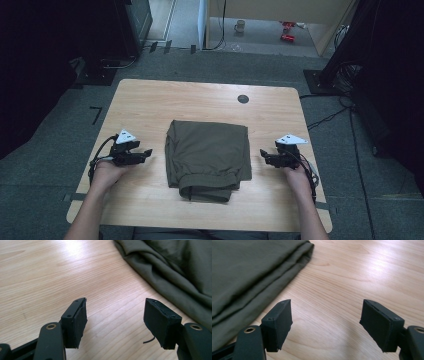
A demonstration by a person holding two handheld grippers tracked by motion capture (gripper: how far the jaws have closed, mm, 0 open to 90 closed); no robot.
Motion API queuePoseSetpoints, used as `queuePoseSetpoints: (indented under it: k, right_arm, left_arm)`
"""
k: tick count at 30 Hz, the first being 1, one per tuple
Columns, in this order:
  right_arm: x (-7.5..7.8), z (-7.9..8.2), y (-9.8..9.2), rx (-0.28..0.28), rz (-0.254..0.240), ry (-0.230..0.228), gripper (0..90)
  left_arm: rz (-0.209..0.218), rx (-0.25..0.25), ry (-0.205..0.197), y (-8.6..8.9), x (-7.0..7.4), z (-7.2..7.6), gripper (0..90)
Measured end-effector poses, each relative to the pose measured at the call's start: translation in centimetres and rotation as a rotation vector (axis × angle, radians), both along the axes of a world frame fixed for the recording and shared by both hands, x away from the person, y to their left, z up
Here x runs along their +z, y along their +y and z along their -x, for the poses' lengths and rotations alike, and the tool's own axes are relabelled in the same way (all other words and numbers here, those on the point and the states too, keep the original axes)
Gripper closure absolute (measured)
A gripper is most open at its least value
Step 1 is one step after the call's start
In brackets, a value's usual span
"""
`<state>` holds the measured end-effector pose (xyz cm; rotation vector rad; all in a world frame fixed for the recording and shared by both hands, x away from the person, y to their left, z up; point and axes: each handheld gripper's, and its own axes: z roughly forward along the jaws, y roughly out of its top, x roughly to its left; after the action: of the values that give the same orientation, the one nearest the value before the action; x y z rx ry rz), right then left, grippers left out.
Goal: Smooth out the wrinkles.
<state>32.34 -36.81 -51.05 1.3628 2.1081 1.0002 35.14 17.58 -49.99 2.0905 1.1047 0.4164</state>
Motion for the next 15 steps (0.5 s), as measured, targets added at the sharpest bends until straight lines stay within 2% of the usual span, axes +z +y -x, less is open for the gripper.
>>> queuePoseSetpoints:
  k: [12,15]
  right_arm:
    - [-1.2,-0.2,-2.0,-0.068,0.01,0.043,23.8]
    - [-1.3,-0.3,-2.3,-0.078,0.0,0.029,23.6]
  left_arm:
    - [-0.024,0.031,0.02,1.0,-0.6,-0.2,35.9]
    - [-0.025,0.035,0.03,1.2,-0.8,-0.3,35.8]
